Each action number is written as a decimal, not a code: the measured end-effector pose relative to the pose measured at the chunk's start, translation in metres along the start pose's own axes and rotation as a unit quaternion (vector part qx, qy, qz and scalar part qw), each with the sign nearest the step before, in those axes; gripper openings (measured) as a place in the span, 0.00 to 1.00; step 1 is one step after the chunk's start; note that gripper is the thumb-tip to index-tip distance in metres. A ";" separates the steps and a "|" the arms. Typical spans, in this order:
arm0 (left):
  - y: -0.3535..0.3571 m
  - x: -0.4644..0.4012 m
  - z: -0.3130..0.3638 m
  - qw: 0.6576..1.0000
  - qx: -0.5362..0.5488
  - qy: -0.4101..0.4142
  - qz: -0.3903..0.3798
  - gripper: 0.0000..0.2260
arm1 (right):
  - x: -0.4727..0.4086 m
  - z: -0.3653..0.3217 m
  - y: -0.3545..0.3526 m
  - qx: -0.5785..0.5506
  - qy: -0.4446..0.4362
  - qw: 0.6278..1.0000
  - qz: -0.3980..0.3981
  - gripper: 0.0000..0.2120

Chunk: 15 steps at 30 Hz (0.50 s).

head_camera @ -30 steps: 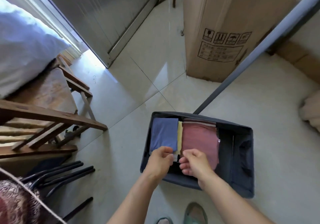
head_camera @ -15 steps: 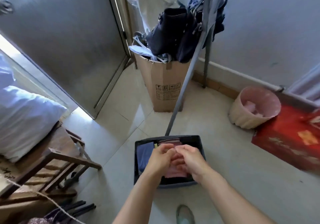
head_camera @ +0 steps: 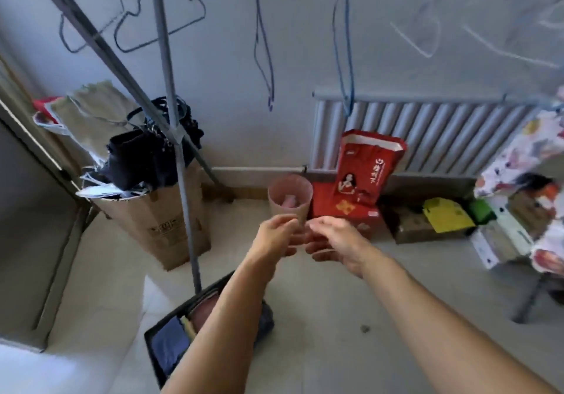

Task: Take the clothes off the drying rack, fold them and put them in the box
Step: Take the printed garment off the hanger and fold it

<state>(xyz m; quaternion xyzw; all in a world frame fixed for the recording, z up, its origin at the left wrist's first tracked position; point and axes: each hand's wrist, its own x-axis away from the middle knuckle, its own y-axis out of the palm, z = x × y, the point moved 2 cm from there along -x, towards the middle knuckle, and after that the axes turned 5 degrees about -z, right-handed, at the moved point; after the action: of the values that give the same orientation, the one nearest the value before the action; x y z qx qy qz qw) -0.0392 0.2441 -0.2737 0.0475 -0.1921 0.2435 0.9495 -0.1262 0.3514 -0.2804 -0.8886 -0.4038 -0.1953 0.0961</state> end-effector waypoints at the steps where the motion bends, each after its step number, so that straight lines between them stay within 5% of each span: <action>1: 0.020 0.001 0.011 1.000 -0.007 0.014 -0.016 0.10 | 0.013 -0.007 -0.020 -0.007 -0.012 1.000 0.016 0.08; 15: 0.341 0.017 0.089 0.969 -0.080 0.091 -0.214 0.11 | 0.164 -0.004 -0.324 -0.077 -0.076 0.974 0.198 0.09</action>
<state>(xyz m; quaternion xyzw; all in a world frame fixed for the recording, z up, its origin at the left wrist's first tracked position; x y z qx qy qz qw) -0.2200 0.5343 -0.1859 -0.0108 -0.1088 0.0219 0.9938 -0.2735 0.6741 -0.2027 -0.9678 -0.2100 -0.1346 0.0328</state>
